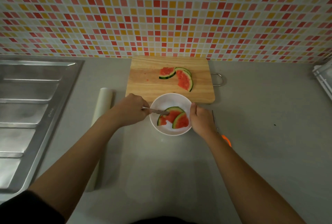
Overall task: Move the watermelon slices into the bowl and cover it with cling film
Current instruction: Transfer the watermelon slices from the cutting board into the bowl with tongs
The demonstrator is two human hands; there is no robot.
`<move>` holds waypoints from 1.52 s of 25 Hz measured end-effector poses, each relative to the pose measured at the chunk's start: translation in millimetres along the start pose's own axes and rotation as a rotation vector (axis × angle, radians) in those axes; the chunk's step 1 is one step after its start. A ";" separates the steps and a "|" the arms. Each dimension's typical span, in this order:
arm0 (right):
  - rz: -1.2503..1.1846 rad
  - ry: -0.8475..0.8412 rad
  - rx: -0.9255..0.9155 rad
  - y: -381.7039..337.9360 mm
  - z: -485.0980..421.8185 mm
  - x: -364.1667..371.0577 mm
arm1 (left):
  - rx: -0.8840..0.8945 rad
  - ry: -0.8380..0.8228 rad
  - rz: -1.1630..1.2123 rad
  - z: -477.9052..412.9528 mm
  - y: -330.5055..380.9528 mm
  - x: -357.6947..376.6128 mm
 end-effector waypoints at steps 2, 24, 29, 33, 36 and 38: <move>-0.004 -0.008 -0.003 -0.4 0.5 -0.1 | -0.005 -0.012 -0.149 4.1 3.7 -2.3; 0.003 -0.002 0.020 5.4 -5.9 4.9 | -0.353 0.396 0.430 -89.5 -72.9 9.6; -0.002 0.004 0.001 3.3 -4.8 3.6 | -0.568 0.306 1.127 -93.4 -91.3 32.1; 0.007 0.010 -0.001 1.5 -4.5 2.2 | -0.539 0.182 1.404 -101.7 -82.8 35.8; 0.002 0.011 0.007 1.1 -4.2 1.5 | -0.494 0.109 1.452 -107.0 -78.2 33.6; 0.000 0.003 0.016 1.3 -4.4 1.4 | -0.490 0.082 1.437 -109.1 -77.3 34.0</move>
Point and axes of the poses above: each hand's wrist, its own z-axis away from the middle knuckle, its own x-axis out of the palm, y = z × x, the point moved 9 cm from there along -z, towards the middle knuckle, and after that the axes turned 5 degrees about -y, right-handed, at the moved point
